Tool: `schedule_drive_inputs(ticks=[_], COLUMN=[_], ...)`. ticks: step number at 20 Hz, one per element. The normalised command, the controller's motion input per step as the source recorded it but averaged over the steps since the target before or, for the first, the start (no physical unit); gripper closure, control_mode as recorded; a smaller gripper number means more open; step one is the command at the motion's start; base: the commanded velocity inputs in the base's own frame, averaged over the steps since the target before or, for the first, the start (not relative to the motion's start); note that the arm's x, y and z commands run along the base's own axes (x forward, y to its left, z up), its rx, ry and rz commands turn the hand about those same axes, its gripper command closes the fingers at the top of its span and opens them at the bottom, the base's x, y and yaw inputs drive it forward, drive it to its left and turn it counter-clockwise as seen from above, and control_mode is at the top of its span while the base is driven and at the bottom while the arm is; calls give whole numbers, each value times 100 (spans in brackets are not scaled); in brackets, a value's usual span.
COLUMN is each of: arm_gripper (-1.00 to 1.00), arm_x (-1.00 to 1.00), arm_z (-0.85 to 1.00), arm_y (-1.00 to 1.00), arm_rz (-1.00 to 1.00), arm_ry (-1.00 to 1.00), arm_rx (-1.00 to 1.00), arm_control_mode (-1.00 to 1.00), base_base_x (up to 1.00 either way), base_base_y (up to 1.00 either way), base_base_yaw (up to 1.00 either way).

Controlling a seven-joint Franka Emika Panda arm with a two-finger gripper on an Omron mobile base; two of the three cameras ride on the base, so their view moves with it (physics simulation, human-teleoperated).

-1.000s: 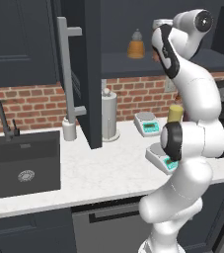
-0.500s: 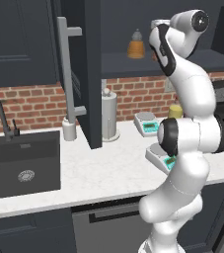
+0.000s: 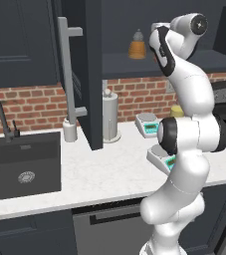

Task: Pick the honey bottle and place it on the digital scale for weighing, and close the cabinet.

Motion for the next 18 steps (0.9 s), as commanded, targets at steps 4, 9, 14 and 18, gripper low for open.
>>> schedule_drive_inputs(ticks=[4, 9, 14, 18], arm_gripper=[-100, -100, 100, 100], arm_x=[9, 2, 1, 0], arm_z=[-9, -4, -7, -5], arm_y=[-15, -5, 0, 0], arm_rz=[0, 0, 0, 0], arm_ry=[1, 0, 0, 0], arm_rx=[0, 0, 0, 0], arm_control_mode=[-100, -100, -100, -100], base_base_x=[0, 0, 0, 0], base_base_y=[0, 0, 0, 0], base_base_yaw=[0, 0, 0, 0])
